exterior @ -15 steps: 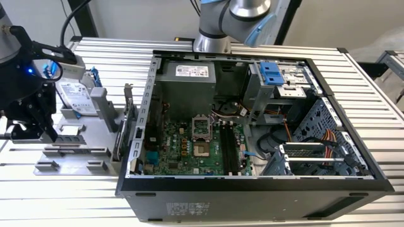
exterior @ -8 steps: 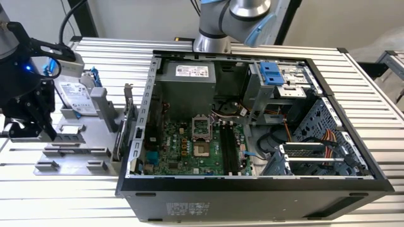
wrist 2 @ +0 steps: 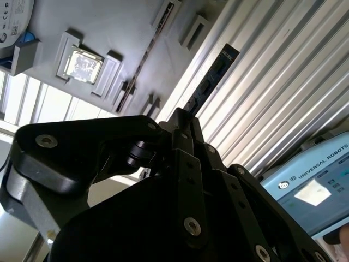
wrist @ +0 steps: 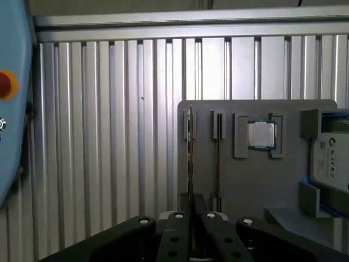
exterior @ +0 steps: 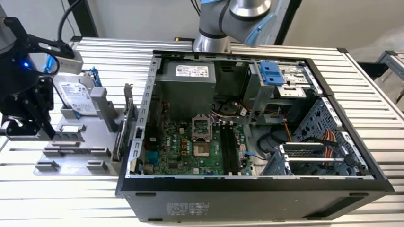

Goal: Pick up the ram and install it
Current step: 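Pick up the ram and move it above insertion slot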

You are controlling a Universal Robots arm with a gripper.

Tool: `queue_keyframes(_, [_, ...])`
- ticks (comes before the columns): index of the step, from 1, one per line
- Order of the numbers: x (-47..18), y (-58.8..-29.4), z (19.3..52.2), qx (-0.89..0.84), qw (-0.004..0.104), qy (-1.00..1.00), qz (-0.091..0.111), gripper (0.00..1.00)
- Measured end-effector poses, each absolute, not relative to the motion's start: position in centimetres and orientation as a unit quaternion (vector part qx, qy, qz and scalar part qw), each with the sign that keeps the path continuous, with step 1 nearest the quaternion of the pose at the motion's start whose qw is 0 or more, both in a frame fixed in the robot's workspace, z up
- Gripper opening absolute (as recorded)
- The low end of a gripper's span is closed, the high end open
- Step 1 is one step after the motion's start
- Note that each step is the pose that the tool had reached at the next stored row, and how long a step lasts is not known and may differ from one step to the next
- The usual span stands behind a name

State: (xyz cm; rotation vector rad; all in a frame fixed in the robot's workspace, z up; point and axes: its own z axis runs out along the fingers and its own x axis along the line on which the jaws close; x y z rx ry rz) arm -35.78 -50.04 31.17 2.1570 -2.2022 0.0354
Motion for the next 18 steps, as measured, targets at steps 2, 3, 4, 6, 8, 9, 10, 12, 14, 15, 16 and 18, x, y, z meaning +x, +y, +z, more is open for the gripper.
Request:
queue_keyframes(2, [-35.8,-50.0,31.3,0.699,0.029,-0.714,0.011,0.0])
queue_keyframes(3, [-35.8,-50.0,31.4,0.699,0.029,-0.714,0.011,0.0])
queue_keyframes(4, [-35.8,-50.0,31.4,0.699,0.029,-0.714,0.011,0.0])
queue_keyframes(6, [-35.8,-50.0,31.6,0.699,0.029,-0.714,0.011,0.0])
queue_keyframes(8, [-35.8,-50.0,31.7,0.699,0.029,-0.714,0.011,0.0])
queue_keyframes(9, [-35.8,-50.0,31.8,0.699,0.029,-0.714,0.011,0.0])
queue_keyframes(10, [-35.8,-50.0,31.8,0.699,0.029,-0.714,0.011,0.0])
queue_keyframes(12, [-35.8,-50.0,32.0,0.699,0.029,-0.714,0.011,0.0])
queue_keyframes(14, [-35.8,-50.0,32.1,0.699,0.029,-0.714,0.011,0.0])
queue_keyframes(15, [-35.8,-50.0,32.1,0.699,0.029,-0.714,0.011,0.0])
queue_keyframes(16, [-35.8,-50.0,32.2,0.699,0.029,-0.714,0.011,0.0])
queue_keyframes(18, [-35.8,-50.0,32.3,0.699,0.029,-0.714,0.011,0.0])
